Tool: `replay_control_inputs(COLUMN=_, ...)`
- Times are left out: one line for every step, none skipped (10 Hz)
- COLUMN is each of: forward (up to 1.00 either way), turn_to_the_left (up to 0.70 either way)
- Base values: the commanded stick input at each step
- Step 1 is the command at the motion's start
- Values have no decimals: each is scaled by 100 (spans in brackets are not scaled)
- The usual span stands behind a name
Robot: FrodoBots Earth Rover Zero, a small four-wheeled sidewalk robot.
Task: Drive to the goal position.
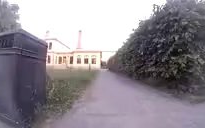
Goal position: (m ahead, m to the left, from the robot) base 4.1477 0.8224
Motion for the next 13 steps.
replay_control_inputs(forward=50, turn_to_the_left=0)
replay_control_inputs(forward=50, turn_to_the_left=0)
replay_control_inputs(forward=50, turn_to_the_left=0)
replay_control_inputs(forward=50, turn_to_the_left=0)
replay_control_inputs(forward=50, turn_to_the_left=0)
replay_control_inputs(forward=50, turn_to_the_left=0)
replay_control_inputs(forward=50, turn_to_the_left=0)
replay_control_inputs(forward=50, turn_to_the_left=0)
replay_control_inputs(forward=50, turn_to_the_left=0)
replay_control_inputs(forward=50, turn_to_the_left=0)
replay_control_inputs(forward=50, turn_to_the_left=0)
replay_control_inputs(forward=50, turn_to_the_left=0)
replay_control_inputs(forward=50, turn_to_the_left=0)
